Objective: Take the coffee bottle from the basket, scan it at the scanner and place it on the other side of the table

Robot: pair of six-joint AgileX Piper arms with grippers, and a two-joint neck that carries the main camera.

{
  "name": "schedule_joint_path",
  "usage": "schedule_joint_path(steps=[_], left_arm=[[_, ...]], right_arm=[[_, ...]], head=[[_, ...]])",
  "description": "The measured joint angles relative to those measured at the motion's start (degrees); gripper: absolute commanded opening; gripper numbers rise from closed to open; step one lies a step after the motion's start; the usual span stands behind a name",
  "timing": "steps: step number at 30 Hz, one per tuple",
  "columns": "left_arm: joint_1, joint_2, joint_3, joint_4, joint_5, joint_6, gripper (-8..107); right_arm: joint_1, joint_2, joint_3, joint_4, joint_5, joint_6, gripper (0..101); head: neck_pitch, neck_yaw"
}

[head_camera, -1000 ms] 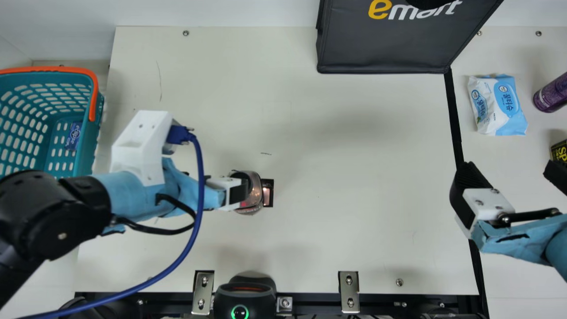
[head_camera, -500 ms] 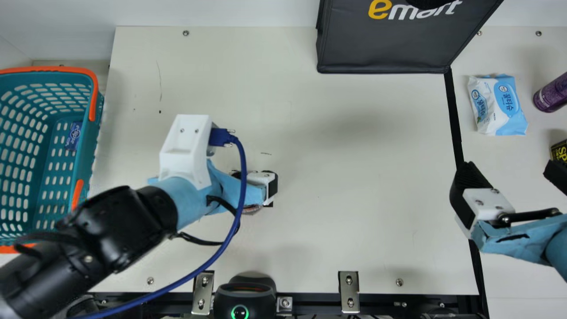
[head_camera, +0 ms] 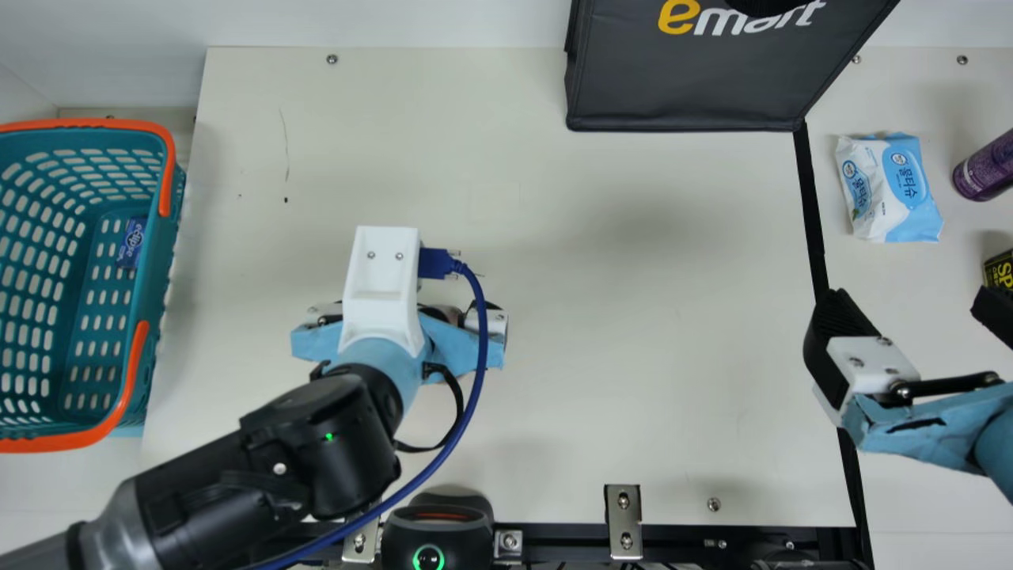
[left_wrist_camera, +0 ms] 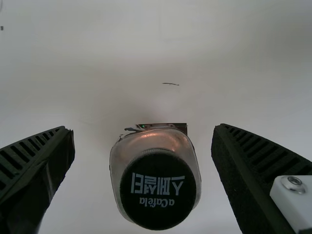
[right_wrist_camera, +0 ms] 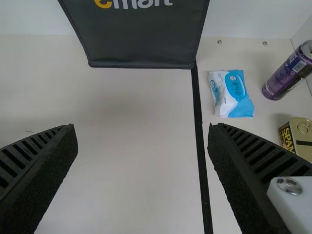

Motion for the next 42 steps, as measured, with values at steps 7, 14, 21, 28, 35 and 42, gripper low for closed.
schedule_joint_path(steps=[7,14,21,28,35,42], left_arm=[[-2.6,2.2,-1.0,2.7,2.9,-4.4,90],[-4.7,3.9,-2.1,3.7,5.4,-7.3,83],[-5.5,5.1,-3.1,3.7,6.6,-8.8,37],[-5.6,4.3,-3.3,4.2,7.2,-8.7,-8],[-5.0,0.6,-2.5,2.1,5.7,-3.1,-8],[-2.9,-5.2,-0.9,-3.0,1.7,7.2,-8]], right_arm=[[0.0,0.0,0.0,0.0,0.0,0.0,95],[0.0,0.0,0.0,0.0,0.0,0.0,95],[0.0,0.0,0.0,0.0,0.0,0.0,95],[0.0,0.0,0.0,0.0,0.0,0.0,95],[0.0,0.0,0.0,0.0,0.0,0.0,95],[0.0,0.0,0.0,0.0,0.0,0.0,95]], head=[[0.0,0.0],[0.0,0.1],[0.0,0.0],[0.0,0.0],[0.0,0.0],[0.0,0.0]])
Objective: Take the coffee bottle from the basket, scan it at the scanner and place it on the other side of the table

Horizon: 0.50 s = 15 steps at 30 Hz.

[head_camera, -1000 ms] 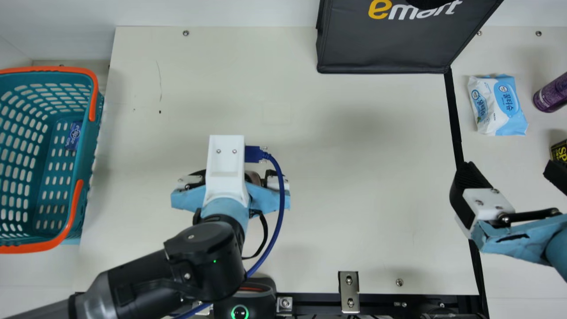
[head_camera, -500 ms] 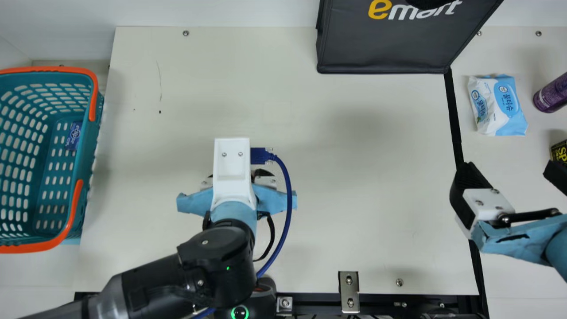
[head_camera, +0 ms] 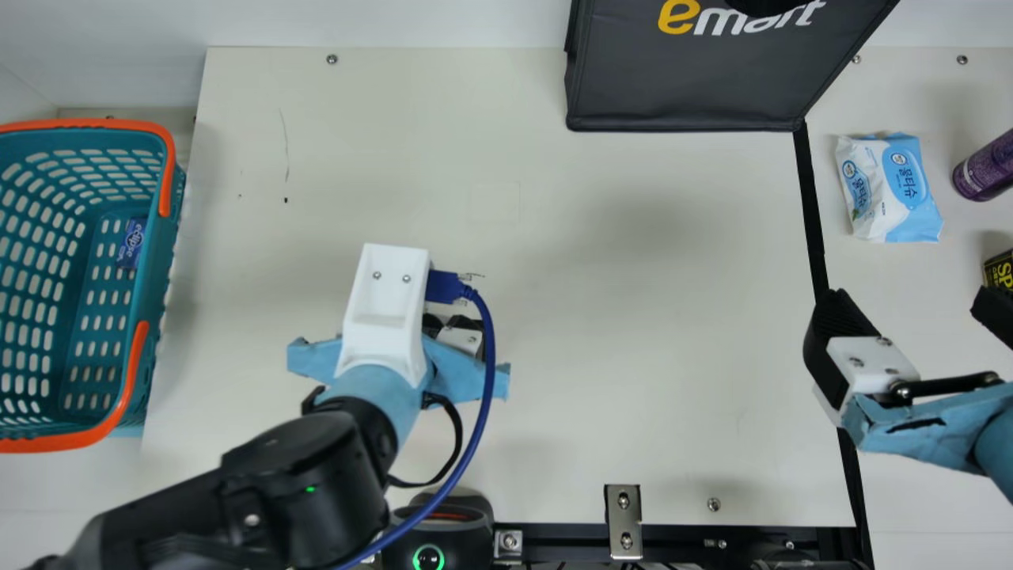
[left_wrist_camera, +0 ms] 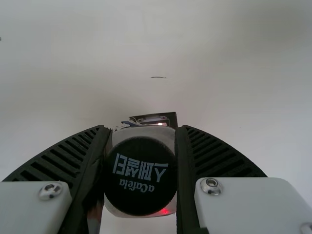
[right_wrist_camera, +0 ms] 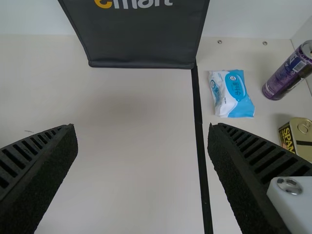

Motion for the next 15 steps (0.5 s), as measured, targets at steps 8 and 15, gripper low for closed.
schedule_joint_path(steps=[8,15], left_arm=[[3.4,-7.0,2.2,-9.3,-4.5,15.5,-8],[7.3,-11.5,3.5,-18.2,-6.3,30.7,-8]], right_arm=[[0.0,0.0,0.0,0.0,0.0,0.0,95],[0.0,0.0,0.0,0.0,0.0,0.0,95]], head=[[0.0,0.0],[0.0,0.0]])
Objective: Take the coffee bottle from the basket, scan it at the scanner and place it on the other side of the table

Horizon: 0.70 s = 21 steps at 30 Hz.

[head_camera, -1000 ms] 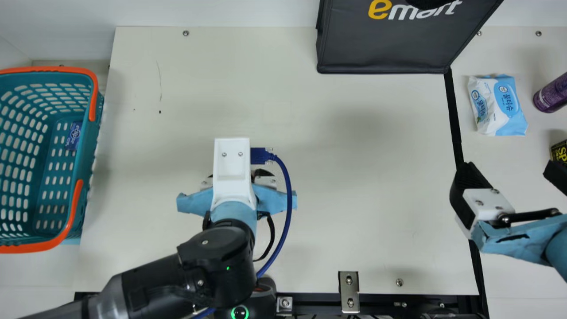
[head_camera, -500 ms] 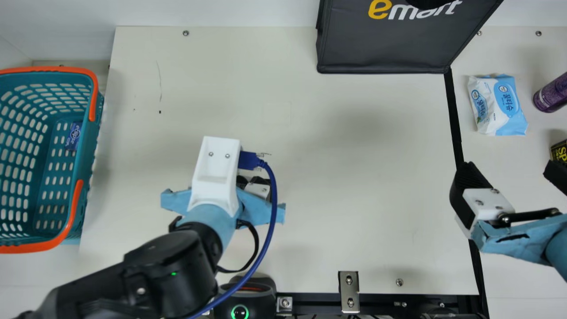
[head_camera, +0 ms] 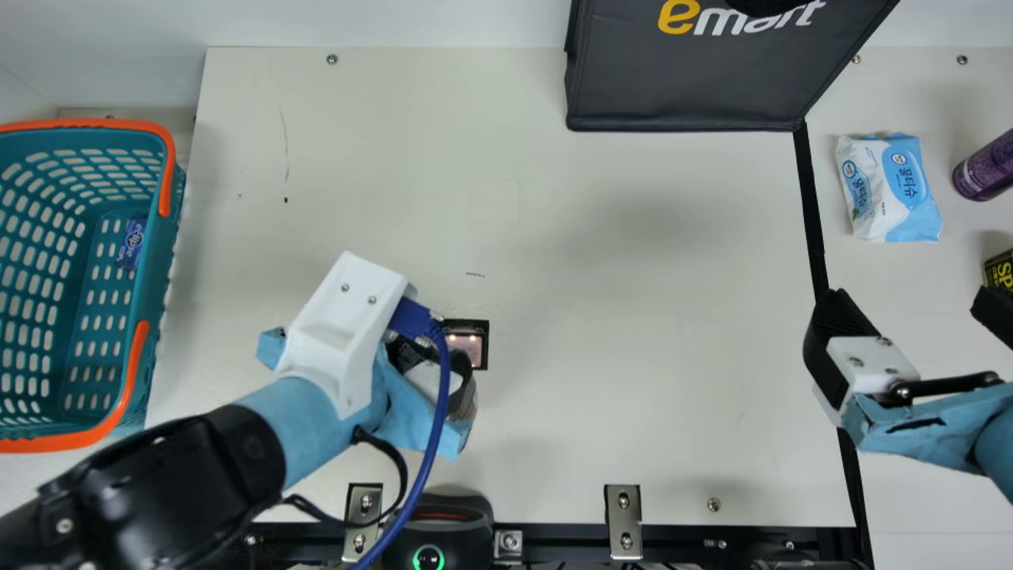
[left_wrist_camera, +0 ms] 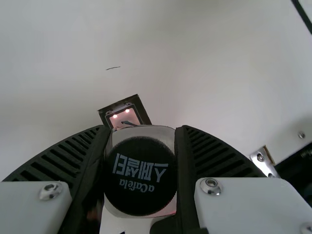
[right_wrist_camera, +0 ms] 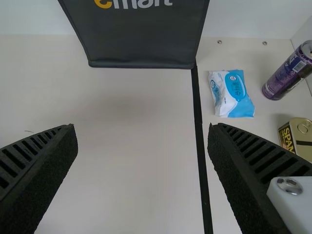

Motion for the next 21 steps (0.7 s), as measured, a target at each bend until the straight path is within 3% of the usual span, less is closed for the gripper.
schedule_joint_path(steps=[11,21], left_arm=[[5.6,-5.6,1.9,-14.0,-1.3,27.2,-8],[12.5,-7.0,2.0,-27.3,1.4,53.3,-8]], right_arm=[[0.0,0.0,0.0,0.0,0.0,0.0,95],[0.0,0.0,0.0,0.0,0.0,0.0,95]], head=[[0.0,0.0],[0.0,0.0]])
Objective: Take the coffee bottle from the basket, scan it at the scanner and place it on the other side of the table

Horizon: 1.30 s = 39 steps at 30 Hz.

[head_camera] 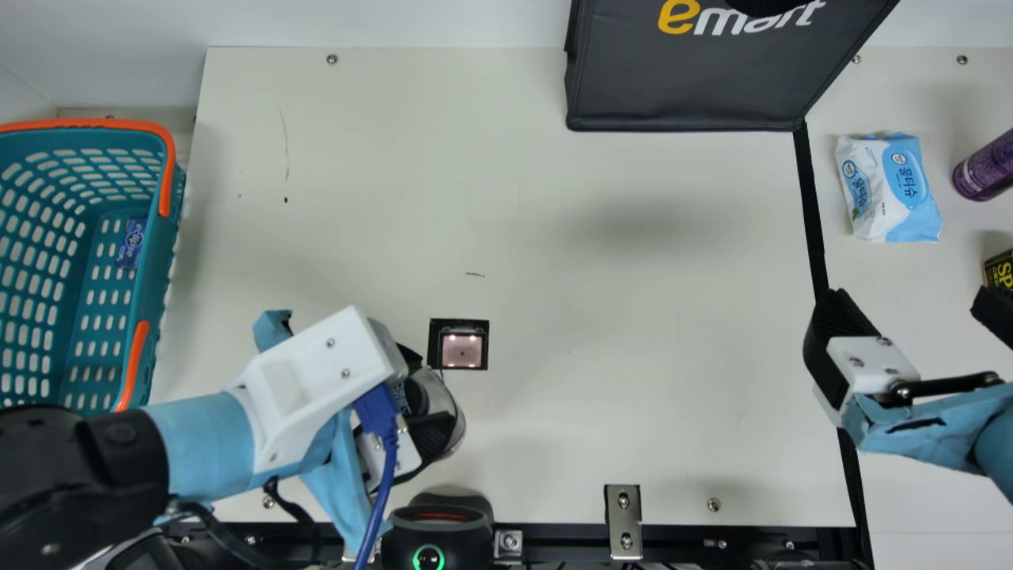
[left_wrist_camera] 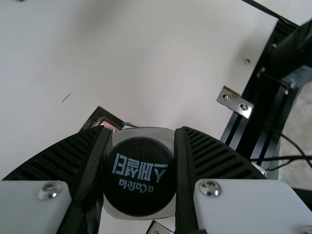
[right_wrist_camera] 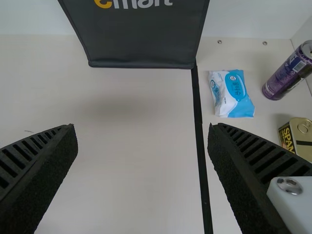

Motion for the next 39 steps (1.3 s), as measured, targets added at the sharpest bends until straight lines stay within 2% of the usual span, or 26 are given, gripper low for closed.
schedule_joint_path(steps=[9,17,25,31,39], left_arm=[[8.1,0.7,-0.1,-10.6,3.3,23.0,-8],[15.7,3.1,-1.2,-18.5,8.5,41.6,-8],[21.4,5.9,-2.0,-22.5,13.1,56.3,-8],[22.0,7.5,-2.4,-23.0,12.1,59.4,-8],[14.4,10.5,-3.3,-20.9,4.4,50.9,-8]], right_arm=[[0.0,0.0,0.0,0.0,0.0,0.0,95],[0.0,0.0,0.0,0.0,0.0,0.0,95],[0.0,0.0,0.0,0.0,0.0,0.0,95],[0.0,0.0,0.0,0.0,0.0,0.0,95],[0.0,0.0,0.0,0.0,0.0,0.0,95]], head=[[0.0,0.0],[0.0,0.0],[0.0,0.0],[0.0,0.0],[0.0,0.0]])
